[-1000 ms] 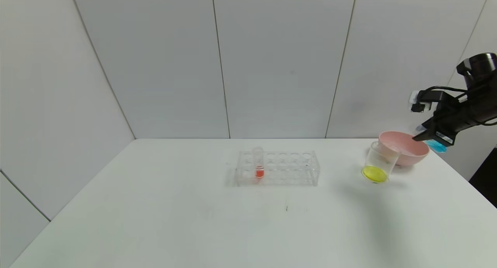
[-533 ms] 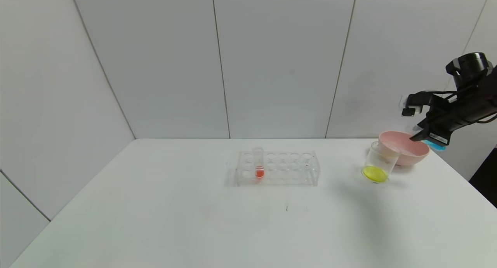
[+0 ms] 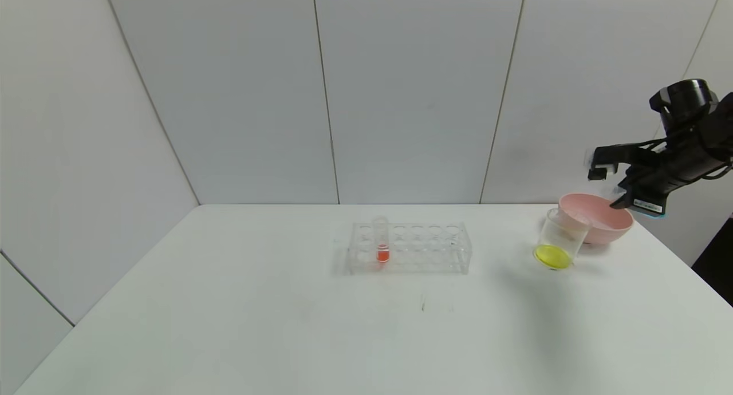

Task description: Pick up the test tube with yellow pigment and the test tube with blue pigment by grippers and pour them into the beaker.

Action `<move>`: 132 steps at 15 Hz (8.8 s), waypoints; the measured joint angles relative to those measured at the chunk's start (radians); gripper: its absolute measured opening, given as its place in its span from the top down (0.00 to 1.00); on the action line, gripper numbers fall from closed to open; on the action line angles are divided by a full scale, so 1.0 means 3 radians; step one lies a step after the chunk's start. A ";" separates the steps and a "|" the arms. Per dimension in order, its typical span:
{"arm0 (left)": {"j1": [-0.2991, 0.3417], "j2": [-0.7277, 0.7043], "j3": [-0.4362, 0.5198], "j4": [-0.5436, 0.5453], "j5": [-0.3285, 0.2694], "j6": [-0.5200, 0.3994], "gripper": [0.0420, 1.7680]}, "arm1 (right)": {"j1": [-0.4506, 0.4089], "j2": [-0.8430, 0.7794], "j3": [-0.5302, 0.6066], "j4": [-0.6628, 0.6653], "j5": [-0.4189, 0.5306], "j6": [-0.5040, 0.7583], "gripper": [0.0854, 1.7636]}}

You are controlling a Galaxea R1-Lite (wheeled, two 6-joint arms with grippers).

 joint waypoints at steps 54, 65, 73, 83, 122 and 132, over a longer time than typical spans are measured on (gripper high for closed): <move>-0.0001 0.0000 0.0000 0.0000 0.0000 0.0000 0.00 | 0.0428 -0.0218 0.0009 -0.0403 -0.0013 0.0210 0.75; -0.0003 0.0000 0.0000 0.0000 0.0000 0.0000 0.00 | 0.0534 -0.0697 0.1360 -0.3022 0.1301 0.3626 0.75; 0.0000 0.0000 0.0000 0.0000 0.0000 0.0001 0.00 | 0.0521 -0.1220 0.3456 -0.4974 0.0649 0.4219 0.75; -0.0003 0.0000 0.0000 0.0000 0.0000 0.0000 0.00 | -0.0074 -0.1118 0.3497 -0.5202 0.0649 0.4378 0.75; 0.0000 0.0000 0.0000 0.0000 0.0000 0.0000 0.00 | 0.0260 -0.0059 0.2266 -0.5140 0.0505 0.4423 0.10; -0.0001 0.0000 0.0000 0.0000 0.0000 0.0000 0.00 | 0.0143 -0.1991 0.4056 -0.5888 0.0515 0.4463 0.05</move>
